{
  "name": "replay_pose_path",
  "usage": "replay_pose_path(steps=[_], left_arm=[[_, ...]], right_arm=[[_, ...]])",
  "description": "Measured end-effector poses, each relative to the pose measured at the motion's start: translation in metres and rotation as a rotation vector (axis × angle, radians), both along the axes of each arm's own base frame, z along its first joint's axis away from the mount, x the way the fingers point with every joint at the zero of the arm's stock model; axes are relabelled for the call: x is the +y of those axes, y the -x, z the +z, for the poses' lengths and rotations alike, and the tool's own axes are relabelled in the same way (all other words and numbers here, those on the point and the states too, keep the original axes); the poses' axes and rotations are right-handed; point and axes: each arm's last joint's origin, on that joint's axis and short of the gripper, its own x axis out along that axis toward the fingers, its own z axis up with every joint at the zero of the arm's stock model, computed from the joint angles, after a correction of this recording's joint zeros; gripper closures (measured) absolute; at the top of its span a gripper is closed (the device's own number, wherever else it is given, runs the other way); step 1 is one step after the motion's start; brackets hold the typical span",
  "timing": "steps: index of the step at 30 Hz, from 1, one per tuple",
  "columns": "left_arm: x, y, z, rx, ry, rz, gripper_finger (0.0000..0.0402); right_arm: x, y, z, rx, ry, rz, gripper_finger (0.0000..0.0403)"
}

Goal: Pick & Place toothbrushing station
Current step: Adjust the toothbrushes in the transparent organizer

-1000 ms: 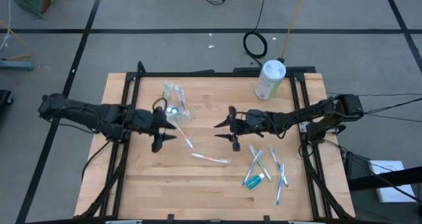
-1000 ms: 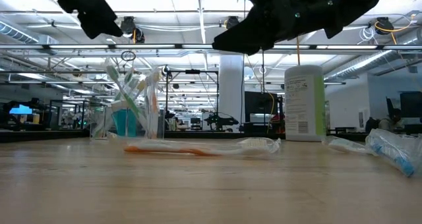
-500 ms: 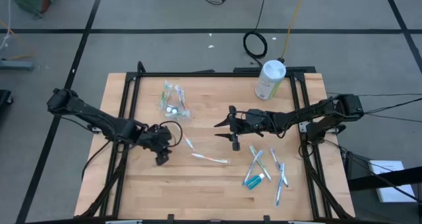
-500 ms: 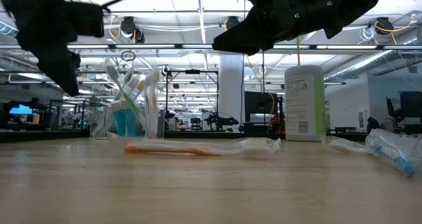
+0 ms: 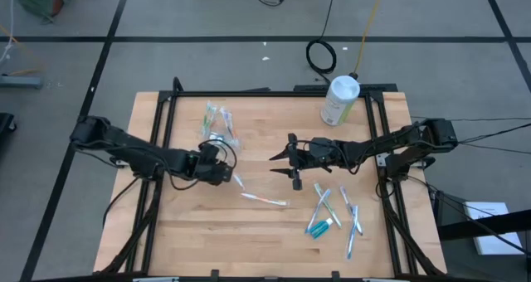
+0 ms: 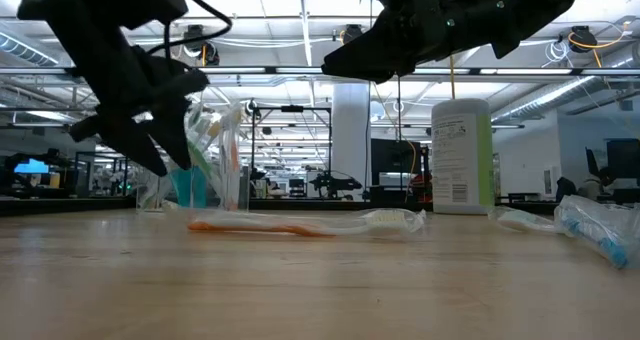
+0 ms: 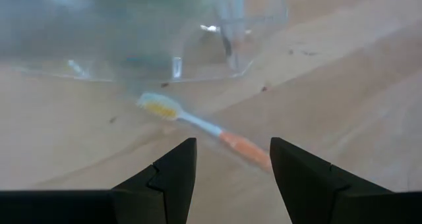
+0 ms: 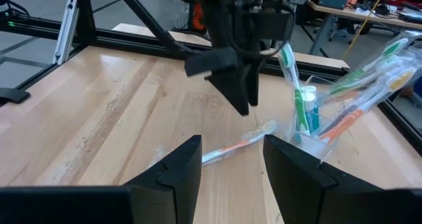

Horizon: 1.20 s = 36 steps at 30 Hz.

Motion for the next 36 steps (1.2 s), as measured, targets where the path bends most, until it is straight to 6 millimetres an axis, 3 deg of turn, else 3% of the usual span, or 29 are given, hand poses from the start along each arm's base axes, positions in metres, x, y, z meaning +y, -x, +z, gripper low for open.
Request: replay_pose_path(steps=[6,12,17,27,36], left_arm=[[0.007,-0.017,-0.016,-0.001,-0.018,-0.004,0.0202],[0.011,-0.022,-0.035,0.092,0.061,-0.015,0.0202],[0.017,-0.022,-0.035,0.11,0.049,-0.031,0.0202],[0.027,-0.018,0.002,0.04,0.1,-0.142,0.0202],[0.041,0.015,0.048,0.042,0.033,-0.143,0.0202]], right_arm=[[0.0,0.0,0.0,0.0,0.0,0.0,0.0248],[0.0,0.0,0.0,0.001,0.0,0.0,0.0248],[0.0,0.0,0.0,0.0,0.006,0.001,0.0248],[0.0,0.0,0.0,0.0,0.007,0.001,0.0248],[0.0,0.0,0.0,0.0,0.008,0.001,0.0248]])
